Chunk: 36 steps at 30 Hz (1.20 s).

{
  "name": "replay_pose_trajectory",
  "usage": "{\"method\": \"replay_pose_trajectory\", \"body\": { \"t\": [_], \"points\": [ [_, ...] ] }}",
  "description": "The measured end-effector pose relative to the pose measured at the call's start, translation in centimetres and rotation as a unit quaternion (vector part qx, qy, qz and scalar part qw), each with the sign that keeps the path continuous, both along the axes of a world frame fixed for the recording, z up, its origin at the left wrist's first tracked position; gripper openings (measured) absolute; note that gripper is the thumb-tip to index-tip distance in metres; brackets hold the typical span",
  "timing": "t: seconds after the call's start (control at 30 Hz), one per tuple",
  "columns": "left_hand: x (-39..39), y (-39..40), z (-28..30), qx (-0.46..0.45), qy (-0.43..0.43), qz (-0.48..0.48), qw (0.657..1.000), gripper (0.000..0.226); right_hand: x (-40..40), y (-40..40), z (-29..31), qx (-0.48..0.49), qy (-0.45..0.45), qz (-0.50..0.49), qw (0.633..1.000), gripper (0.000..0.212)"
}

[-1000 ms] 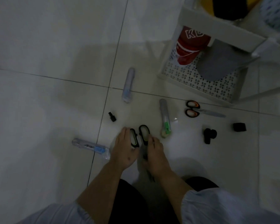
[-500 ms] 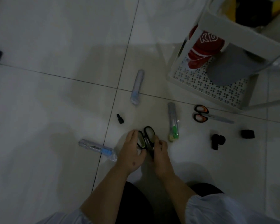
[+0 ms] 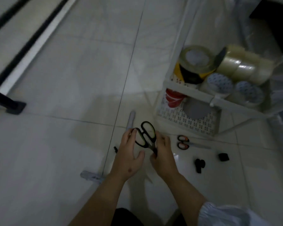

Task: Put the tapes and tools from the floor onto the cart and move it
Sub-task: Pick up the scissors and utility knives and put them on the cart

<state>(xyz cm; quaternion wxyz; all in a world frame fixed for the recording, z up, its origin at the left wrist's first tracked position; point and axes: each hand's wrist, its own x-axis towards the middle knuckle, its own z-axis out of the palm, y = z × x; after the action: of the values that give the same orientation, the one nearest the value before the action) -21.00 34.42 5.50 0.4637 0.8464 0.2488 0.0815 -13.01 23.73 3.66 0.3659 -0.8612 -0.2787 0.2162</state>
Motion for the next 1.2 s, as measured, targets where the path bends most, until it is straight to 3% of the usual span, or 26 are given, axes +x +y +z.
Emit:
{"method": "replay_pose_trajectory", "body": {
  "t": [0.2, 0.43, 0.67, 0.9, 1.07, 1.2],
  "points": [
    [2.3, 0.0, 8.0, 0.072, -0.104, 0.033, 0.991, 0.060, 2.9, -0.1, 8.2, 0.057, -0.111, 0.008, 0.992, 0.072],
    [4.8, -1.7, 18.0, 0.152, -0.217, 0.008, 0.964, 0.049, 5.6, -2.7, 19.3, 0.147, -0.208, -0.025, 0.967, 0.065],
    [8.2, -3.6, 27.7, 0.174, -0.280, -0.022, 0.944, 0.049, 9.0, -5.2, 29.6, 0.175, -0.297, -0.041, 0.938, 0.059],
    [12.0, -2.9, 35.2, 0.182, -0.285, -0.064, 0.939, 0.059, 13.9, -4.5, 36.3, 0.142, -0.322, -0.041, 0.935, 0.062],
    [14.8, -1.4, 37.0, 0.187, -0.239, -0.098, 0.948, 0.058, 17.6, -3.4, 37.6, 0.124, -0.334, -0.030, 0.934, 0.061],
    [17.1, -1.2, 36.9, 0.197, -0.156, -0.112, 0.961, 0.063, 19.8, -2.6, 37.3, 0.072, -0.290, -0.006, 0.954, 0.058]
  ]
}}
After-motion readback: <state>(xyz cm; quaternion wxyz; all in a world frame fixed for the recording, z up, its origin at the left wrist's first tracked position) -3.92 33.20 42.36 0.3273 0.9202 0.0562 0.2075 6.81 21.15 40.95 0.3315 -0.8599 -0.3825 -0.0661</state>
